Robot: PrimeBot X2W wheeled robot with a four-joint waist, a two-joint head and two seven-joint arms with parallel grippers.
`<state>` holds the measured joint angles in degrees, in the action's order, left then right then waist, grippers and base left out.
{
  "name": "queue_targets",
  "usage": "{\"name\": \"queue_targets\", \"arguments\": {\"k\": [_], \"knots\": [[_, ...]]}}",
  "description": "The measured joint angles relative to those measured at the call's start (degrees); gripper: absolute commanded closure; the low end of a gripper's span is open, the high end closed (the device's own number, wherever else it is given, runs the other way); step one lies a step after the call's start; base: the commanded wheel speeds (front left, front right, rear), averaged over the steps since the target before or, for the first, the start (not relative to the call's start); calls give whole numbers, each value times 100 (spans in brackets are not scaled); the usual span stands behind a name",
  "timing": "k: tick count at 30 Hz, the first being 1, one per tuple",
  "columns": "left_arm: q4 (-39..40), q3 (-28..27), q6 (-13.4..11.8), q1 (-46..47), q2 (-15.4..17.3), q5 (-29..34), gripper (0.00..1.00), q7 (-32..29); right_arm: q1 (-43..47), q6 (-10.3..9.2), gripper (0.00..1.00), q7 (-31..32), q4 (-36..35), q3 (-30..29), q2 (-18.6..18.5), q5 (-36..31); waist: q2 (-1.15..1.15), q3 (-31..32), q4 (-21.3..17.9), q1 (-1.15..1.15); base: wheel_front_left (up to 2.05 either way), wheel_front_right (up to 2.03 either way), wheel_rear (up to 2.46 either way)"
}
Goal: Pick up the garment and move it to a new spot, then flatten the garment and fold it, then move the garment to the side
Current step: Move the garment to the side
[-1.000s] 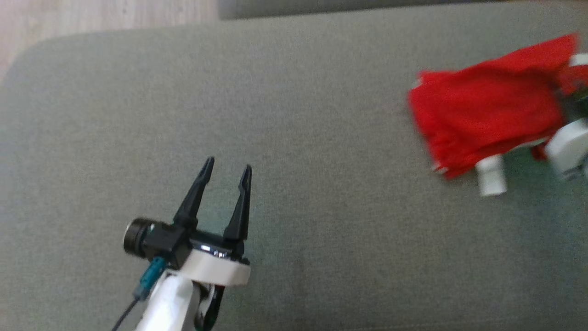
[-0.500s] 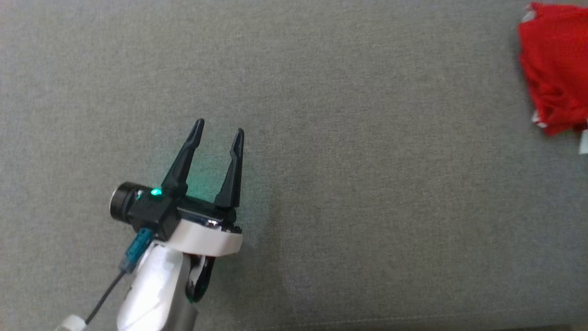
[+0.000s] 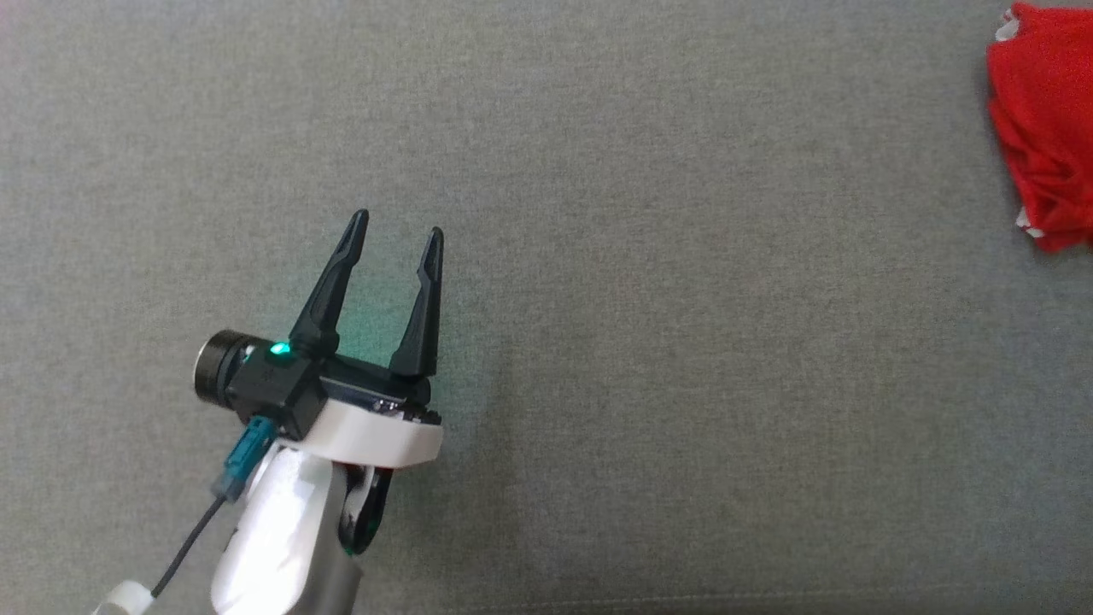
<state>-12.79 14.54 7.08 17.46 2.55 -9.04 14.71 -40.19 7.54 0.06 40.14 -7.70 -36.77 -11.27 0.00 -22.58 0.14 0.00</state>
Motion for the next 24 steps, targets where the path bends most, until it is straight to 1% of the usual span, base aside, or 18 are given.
{"name": "queue_targets", "arguments": {"k": [1, 2, 5, 8, 10, 13, 17, 20, 22, 24], "knots": [[0, 0, 0, 0, 0, 0, 0, 0, 0, 0, 0, 0, 0, 0, 0, 0, 0, 0, 0, 0, 0, 0, 0], [-2, -7, 1, -19, -1, -4, 0, 1, 13, 0, 0, 0, -126, -36, 97, -4, 0, 98, -14, -1, 0, 0, 0], [-4, -18, 1, -34, -1, -16, 0, 0, 83, 0, 0, -8, -281, -36, 205, -64, 0, 220, -29, 0, 0, 0, 0], [-9, -56, 0, -100, -1, -77, 0, 1, 232, 0, 0, -44, -491, 4, 488, -65, 0, 463, -53, -1, 0, 0, 0], [-40, -94, -2, -250, -1, -136, 0, 0, 324, 0, 0, -126, -689, 43, 742, -20, 0, 660, -71, -1, 0, 0, 0], [-35, -167, -10, -510, 0, -167, 0, 0, 432, 0, 0, -167, -1094, 81, 1305, 252, 0, 976, -95, -2, 0, 0, 0], [35, -261, -62, -634, 2, -166, 0, 0, 778, 0, 0, -398, -1794, 226, 2090, 483, 0, 1344, -128, -2, 0, 0, 0], [108, -354, -90, -651, 2, -166, 0, 0, 1222, 0, 0, -582, -2214, 227, 2663, 638, 0, 1566, -137, -2, 0, 0, 0], [132, -358, -111, -755, 4, -215, 0, 0, 1585, 0, 0, -753, -2371, 221, 3042, 761, 0, 1678, -130, -2, 0, 0, 0], [114, -360, -111, -913, 8, -323, 0, 0, 1972, 0, 0, -989, -2442, 209, 3274, 987, 0, 1768, -111, -2, 0, 0, 0]]}}
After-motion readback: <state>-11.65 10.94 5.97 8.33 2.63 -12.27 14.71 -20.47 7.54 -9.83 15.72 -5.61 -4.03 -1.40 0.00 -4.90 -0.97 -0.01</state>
